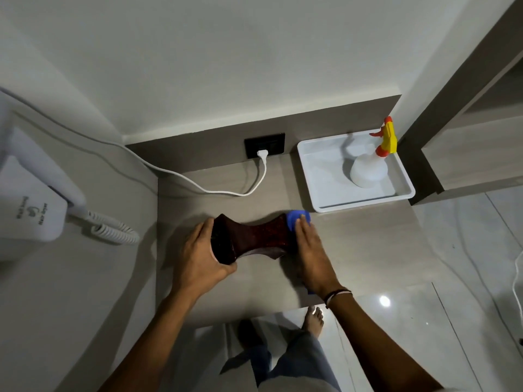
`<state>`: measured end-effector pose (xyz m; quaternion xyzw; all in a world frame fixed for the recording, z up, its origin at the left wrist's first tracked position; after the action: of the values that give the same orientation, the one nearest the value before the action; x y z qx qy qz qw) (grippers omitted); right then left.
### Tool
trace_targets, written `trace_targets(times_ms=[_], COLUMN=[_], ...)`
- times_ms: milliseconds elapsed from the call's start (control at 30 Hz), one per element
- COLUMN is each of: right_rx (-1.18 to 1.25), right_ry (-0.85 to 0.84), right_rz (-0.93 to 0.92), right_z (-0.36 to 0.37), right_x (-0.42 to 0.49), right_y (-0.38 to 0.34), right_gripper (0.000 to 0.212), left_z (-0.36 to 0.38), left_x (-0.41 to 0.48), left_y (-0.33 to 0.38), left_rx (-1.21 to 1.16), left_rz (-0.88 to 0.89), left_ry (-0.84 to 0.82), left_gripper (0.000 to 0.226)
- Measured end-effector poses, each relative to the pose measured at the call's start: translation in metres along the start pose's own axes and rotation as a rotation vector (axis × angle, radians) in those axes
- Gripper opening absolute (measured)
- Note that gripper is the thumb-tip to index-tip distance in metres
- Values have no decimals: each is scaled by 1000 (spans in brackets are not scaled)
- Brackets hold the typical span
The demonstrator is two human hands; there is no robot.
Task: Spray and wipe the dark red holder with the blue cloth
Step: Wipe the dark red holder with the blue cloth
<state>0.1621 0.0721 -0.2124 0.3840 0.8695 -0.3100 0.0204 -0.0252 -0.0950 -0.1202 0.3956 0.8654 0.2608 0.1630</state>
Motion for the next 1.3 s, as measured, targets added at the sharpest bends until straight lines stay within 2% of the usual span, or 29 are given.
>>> trace_targets(times_ms=[133,233,333,400,467,567,600,633,700,767,833,867,933,967,1033,1067,1133,1233,1300], right_rx=[759,1066,1232,1192,918,251,71,-12,157,455,568,516,252,121,-52,-55,63,309,352], right_ry=[-66,-88,-58,8,109,75,62,38,-31,-76,-115,-102,22,74,71,44,13,-4,-9], right_rz=[339,522,542,467,359,9,-62,-82,-74,-197,-319,-368,-386,-319,-105,-35,-24,-208,-301], right_z=[-2,8,8,-3,-18,-5,7,15,19,12,10,9,8,9,8,8,10,15,15], right_x=[9,8,15,21,20,8,2,-4,-18,-32,-44,-45,-37,-28,-12,-9,-12,-37,-45], right_y=[35,35,30,21,12,-35,-46,-54,-74,-115,-143,-145,-124,-99,-44,-29,-38,-105,-123], right_gripper=[70,63,67,64,69,90,94,96,97,100,103,106,108,104,95,94,95,96,104], left_z=[5,13,22,28,23,6,4,3,3,4,3,3,0,-1,-1,0,1,5,3], left_x=[2,3,1,-1,3,13,14,14,13,12,12,13,12,11,8,7,9,12,14], left_y=[-19,-29,-27,-23,-20,-2,2,6,10,13,15,15,11,9,11,15,22,27,23], left_rx=[-298,-396,-397,-308,-103,110,102,71,35,26,21,28,74,94,102,107,135,138,149], left_rz=[-159,-243,-205,-138,-72,68,84,78,56,66,82,81,67,58,49,51,45,40,37], left_ry=[5,-61,-205,-323,-304,-112,-76,-52,-24,-4,9,4,-18,-27,-42,-39,-21,-29,-36], left_gripper=[72,102,121,145,152,114,104,96,87,80,76,79,92,98,105,106,106,110,107])
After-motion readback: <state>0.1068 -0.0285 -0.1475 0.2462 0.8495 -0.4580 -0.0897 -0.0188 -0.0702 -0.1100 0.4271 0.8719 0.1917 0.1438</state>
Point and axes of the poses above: each hand's wrist, its own x-axis towards the middle knuckle, its own z-axis out of the palm, y = z × x, the point moved 10 cm from there along x, towards the middle knuckle, and after that the axes turned 9 degrees about z, right-handed, at the moved point
